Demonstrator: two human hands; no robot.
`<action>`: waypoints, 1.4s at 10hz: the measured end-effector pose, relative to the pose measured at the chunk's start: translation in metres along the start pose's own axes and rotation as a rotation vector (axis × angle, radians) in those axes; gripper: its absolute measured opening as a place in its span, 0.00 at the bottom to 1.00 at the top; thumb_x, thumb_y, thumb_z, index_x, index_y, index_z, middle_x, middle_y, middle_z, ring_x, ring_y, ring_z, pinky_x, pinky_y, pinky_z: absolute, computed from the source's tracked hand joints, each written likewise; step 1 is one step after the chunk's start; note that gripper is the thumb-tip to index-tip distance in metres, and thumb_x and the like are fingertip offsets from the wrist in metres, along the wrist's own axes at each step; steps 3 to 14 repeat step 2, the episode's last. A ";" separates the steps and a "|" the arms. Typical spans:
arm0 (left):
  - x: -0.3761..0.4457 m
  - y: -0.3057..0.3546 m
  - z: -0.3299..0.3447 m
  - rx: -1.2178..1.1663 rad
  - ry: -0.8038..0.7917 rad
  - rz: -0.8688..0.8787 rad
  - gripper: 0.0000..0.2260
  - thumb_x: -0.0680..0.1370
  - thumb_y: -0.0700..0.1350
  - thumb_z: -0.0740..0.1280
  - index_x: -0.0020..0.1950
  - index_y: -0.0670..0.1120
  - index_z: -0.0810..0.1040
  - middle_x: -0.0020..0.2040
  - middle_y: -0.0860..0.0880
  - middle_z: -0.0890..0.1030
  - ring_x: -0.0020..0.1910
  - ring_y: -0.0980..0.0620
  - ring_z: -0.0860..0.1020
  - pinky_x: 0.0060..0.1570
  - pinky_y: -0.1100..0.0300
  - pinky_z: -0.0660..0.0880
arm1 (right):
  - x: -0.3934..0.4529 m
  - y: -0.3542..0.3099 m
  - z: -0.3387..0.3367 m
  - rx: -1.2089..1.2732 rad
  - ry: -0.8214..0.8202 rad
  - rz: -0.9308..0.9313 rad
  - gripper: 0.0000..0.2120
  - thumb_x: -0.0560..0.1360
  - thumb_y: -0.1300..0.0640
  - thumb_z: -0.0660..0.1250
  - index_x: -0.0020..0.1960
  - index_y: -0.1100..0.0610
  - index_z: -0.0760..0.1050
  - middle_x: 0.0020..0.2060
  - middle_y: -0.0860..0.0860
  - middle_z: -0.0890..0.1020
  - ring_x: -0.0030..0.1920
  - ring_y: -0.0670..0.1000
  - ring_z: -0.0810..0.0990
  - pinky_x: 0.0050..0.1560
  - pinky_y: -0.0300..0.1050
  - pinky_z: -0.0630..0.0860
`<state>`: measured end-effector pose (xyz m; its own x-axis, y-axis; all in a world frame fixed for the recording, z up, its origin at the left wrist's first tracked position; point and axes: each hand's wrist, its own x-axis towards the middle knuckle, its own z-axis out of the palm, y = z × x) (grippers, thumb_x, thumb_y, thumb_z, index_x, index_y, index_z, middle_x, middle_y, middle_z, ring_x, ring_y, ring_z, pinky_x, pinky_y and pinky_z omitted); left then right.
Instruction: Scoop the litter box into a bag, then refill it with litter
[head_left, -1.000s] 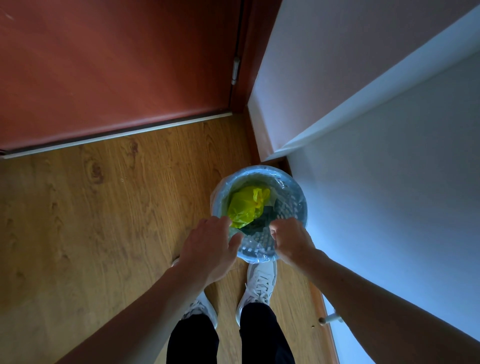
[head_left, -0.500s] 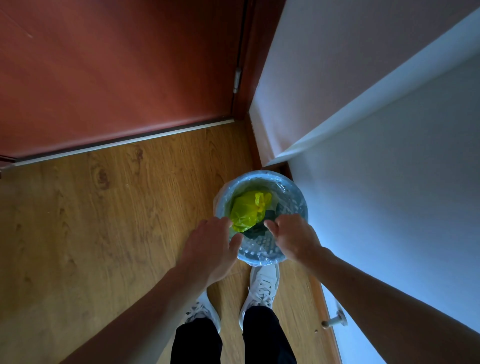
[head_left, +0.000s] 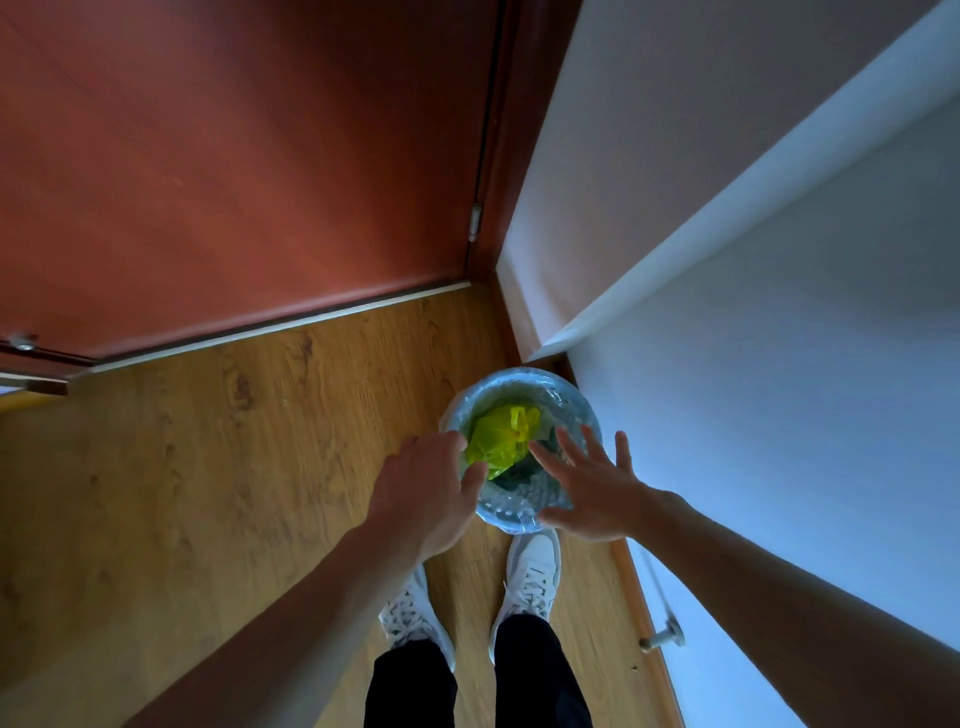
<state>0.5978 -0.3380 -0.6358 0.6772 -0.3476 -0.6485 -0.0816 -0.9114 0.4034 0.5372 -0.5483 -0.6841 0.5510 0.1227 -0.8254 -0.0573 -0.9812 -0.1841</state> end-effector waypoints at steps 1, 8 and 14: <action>-0.023 0.011 -0.028 0.013 0.044 0.030 0.21 0.83 0.58 0.57 0.72 0.49 0.70 0.66 0.49 0.76 0.64 0.50 0.73 0.63 0.51 0.71 | -0.036 -0.008 -0.024 0.015 0.067 0.038 0.38 0.78 0.35 0.55 0.77 0.43 0.37 0.77 0.55 0.36 0.75 0.61 0.32 0.70 0.70 0.32; -0.052 0.025 -0.060 0.048 0.064 0.081 0.22 0.83 0.60 0.56 0.73 0.50 0.69 0.68 0.49 0.75 0.66 0.50 0.72 0.64 0.51 0.70 | -0.085 -0.020 -0.055 0.116 0.214 0.084 0.34 0.79 0.38 0.54 0.78 0.44 0.40 0.79 0.53 0.42 0.77 0.58 0.37 0.72 0.68 0.36; -0.052 0.025 -0.060 0.048 0.064 0.081 0.22 0.83 0.60 0.56 0.73 0.50 0.69 0.68 0.49 0.75 0.66 0.50 0.72 0.64 0.51 0.70 | -0.085 -0.020 -0.055 0.116 0.214 0.084 0.34 0.79 0.38 0.54 0.78 0.44 0.40 0.79 0.53 0.42 0.77 0.58 0.37 0.72 0.68 0.36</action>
